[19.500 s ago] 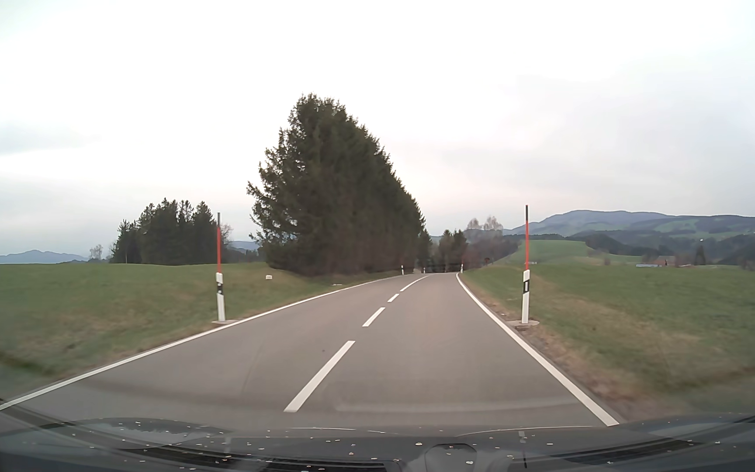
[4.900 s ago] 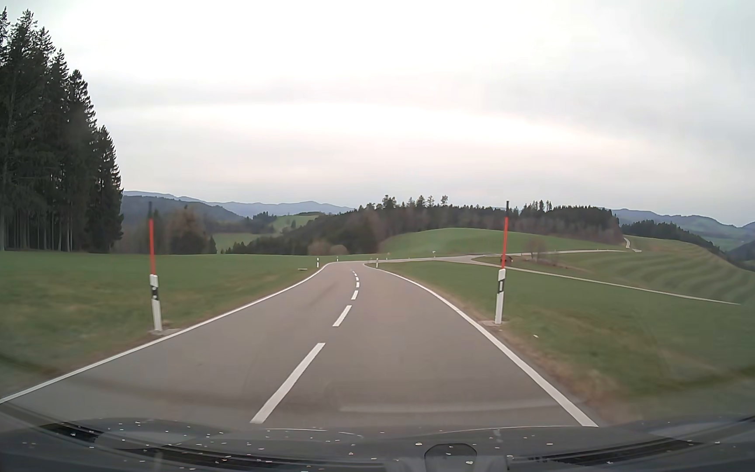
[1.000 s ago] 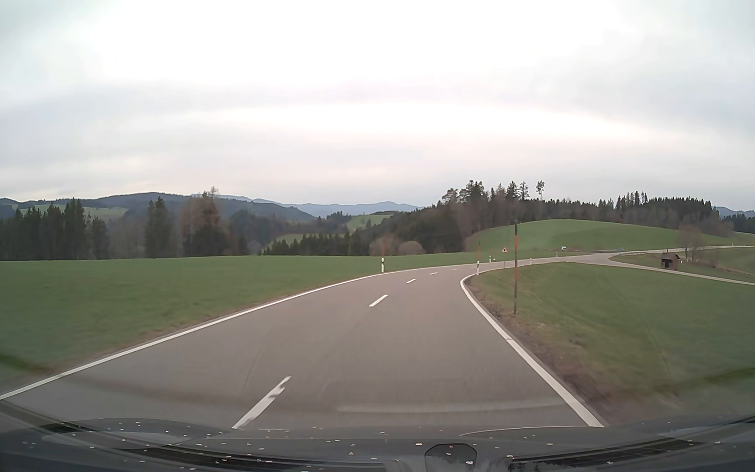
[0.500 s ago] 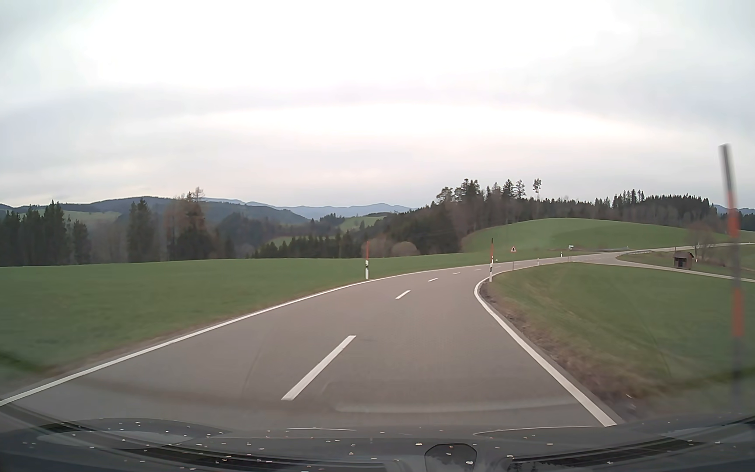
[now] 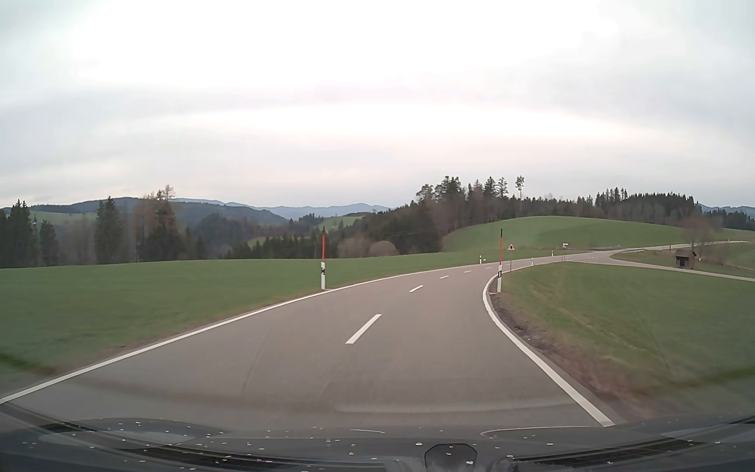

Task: Follow the waypoints while adhering to traffic rules and regulations

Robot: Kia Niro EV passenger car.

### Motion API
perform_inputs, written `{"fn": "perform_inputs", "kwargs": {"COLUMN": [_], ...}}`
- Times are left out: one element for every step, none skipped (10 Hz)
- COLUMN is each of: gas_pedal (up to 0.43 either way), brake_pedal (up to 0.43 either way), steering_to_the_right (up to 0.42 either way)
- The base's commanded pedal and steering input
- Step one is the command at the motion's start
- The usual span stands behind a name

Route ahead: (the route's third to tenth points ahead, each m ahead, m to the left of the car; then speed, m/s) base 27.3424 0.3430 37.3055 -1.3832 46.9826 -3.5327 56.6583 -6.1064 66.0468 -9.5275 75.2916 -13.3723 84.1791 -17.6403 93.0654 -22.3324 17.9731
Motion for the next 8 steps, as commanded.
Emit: {"fn": "perform_inputs", "kwargs": {"gas_pedal": [0.000,0.000,0.000,0.000,0.000,0.000,0.000,0.000], "brake_pedal": [0.049,0.024,0.018,0.018,0.024,0.018,0.018,0.018], "steering_to_the_right": [0.029,0.027,0.030,0.035,0.038,0.038,0.038,0.036]}}
